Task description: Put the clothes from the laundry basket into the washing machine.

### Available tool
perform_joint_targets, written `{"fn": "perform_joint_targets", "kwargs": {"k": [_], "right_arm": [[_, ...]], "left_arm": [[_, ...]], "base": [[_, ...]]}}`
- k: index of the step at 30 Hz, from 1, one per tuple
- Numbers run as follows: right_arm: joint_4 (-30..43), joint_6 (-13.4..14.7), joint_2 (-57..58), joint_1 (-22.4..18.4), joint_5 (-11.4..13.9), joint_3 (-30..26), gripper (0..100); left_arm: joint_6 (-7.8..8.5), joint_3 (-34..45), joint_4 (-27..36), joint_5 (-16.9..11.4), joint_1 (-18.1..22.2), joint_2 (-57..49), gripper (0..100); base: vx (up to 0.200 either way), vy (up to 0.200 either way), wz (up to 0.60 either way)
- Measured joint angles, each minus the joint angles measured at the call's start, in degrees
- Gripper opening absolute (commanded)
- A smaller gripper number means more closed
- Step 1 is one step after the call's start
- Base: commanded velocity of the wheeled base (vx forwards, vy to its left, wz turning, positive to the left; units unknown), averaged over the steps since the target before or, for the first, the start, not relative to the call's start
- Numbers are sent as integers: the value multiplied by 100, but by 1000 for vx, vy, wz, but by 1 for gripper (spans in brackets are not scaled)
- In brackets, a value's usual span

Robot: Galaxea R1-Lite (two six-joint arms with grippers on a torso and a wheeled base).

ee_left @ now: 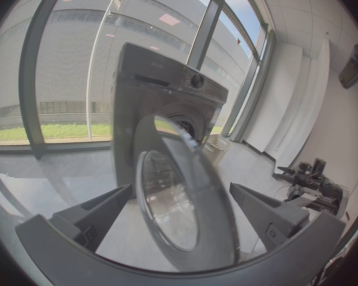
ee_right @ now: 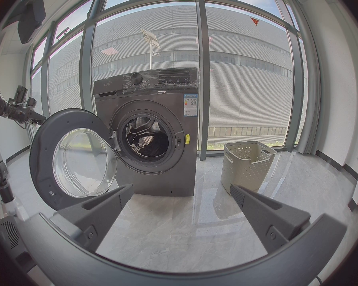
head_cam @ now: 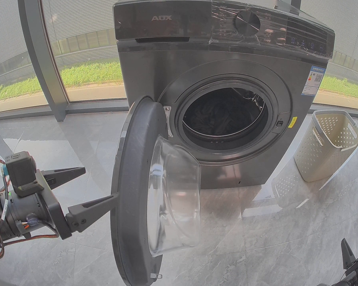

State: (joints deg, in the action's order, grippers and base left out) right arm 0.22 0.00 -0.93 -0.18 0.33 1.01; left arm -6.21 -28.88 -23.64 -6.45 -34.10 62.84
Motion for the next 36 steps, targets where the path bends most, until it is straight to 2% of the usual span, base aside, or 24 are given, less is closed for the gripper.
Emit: {"fn": "perform_joint_targets", "kwargs": {"k": [5, 11, 17, 27, 36], "right_arm": [[2, -5, 0, 0, 0, 0, 100], [5, -5, 0, 0, 0, 0, 100], [5, -2, 0, 0, 0, 0, 100], [5, -7, 0, 0, 2, 0, 100], [5, -7, 0, 2, 7, 0, 100]], "left_arm": [[238, 254, -30, -11, 474, -69, 100], [312, 391, -28, -9, 634, 44, 100], [268, 366, -77, -15, 351, 133, 100], [108, 144, -132, -37, -661, 179, 100], [-85, 79, -299, -28, -717, -33, 100]], "base": [[0, 0, 0], [0, 0, 0], [0, 0, 0], [0, 0, 0], [0, 0, 0]]}}
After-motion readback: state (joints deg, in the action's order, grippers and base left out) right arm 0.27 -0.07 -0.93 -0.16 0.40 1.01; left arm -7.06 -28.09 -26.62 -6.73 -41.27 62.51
